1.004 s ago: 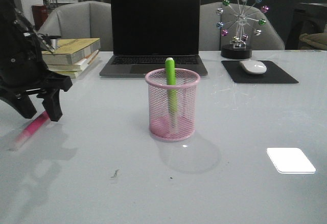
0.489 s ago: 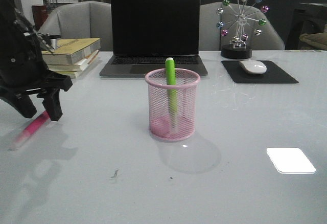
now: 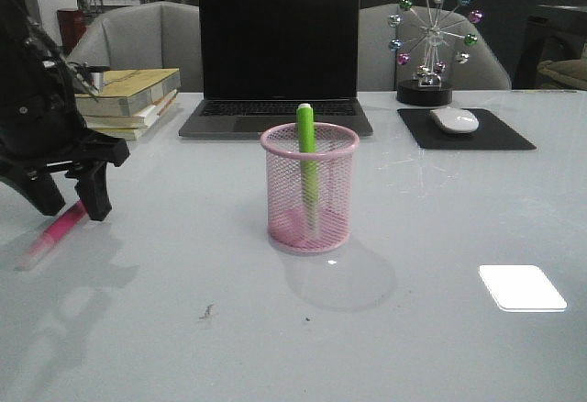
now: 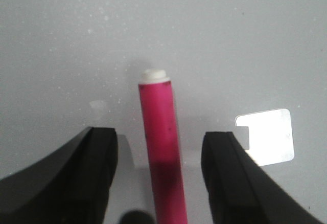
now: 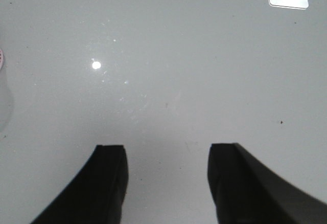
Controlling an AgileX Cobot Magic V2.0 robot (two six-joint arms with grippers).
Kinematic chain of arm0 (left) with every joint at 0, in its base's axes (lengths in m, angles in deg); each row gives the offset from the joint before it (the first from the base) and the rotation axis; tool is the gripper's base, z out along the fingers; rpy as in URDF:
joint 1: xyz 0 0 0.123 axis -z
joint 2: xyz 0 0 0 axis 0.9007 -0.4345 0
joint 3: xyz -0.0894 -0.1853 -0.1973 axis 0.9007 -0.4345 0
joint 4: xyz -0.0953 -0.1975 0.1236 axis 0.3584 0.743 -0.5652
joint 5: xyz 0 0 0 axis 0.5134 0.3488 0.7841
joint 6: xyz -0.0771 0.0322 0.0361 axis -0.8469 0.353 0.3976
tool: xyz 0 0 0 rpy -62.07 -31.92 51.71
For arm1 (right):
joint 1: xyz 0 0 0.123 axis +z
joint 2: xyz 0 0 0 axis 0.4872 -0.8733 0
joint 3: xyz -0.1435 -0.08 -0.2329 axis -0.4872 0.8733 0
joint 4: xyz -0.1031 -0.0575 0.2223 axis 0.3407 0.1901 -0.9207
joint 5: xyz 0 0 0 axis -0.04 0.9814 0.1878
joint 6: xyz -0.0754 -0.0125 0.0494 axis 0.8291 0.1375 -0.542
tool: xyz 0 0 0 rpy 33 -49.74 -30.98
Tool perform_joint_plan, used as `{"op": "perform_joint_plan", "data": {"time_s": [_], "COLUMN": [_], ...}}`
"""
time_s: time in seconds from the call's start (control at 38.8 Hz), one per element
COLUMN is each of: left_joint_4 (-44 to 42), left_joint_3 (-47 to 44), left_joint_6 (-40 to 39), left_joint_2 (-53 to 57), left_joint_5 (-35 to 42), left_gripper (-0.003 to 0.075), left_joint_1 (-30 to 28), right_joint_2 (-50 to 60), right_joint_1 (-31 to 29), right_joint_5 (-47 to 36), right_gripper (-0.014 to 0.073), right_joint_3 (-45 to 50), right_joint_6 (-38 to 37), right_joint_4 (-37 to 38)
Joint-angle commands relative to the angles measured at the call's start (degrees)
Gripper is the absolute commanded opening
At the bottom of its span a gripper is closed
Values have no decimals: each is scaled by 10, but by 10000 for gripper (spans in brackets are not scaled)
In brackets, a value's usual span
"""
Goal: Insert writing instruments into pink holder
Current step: 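Lower the left gripper onto the pink marker and grasp it, then lift the pink marker with the left gripper and insert it into the holder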
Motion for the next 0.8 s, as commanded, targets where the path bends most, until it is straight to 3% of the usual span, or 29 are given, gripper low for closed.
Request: {"op": "perform_joint_plan", "data": {"time_s": [0.0, 0.21, 0.28, 0.49, 0.77], "left_joint_4": [2, 2, 2, 2, 28], "left_joint_3": [17, 17, 17, 17, 27], "left_joint_6": [0, 0, 0, 0, 0], "left_joint_2": [17, -6, -13, -16, -7], "left_joint_5": [-11, -38, -47, -58, -61], "left_gripper": [424, 421, 380, 89, 99], "left_joint_1": [3, 3, 3, 4, 9], "right_joint_2": [5, 5, 5, 5, 5], "right_joint_1": [-4, -4, -4, -4, -4], "right_joint_5": [-33, -33, -33, -33, -33], "right_gripper": [466, 466, 466, 466, 466], "right_joint_3": [-17, -17, -17, -17, -17], "right_joint_6": [5, 5, 5, 5, 5], "right_joint_4": [-4, -4, -4, -4, -4]}}
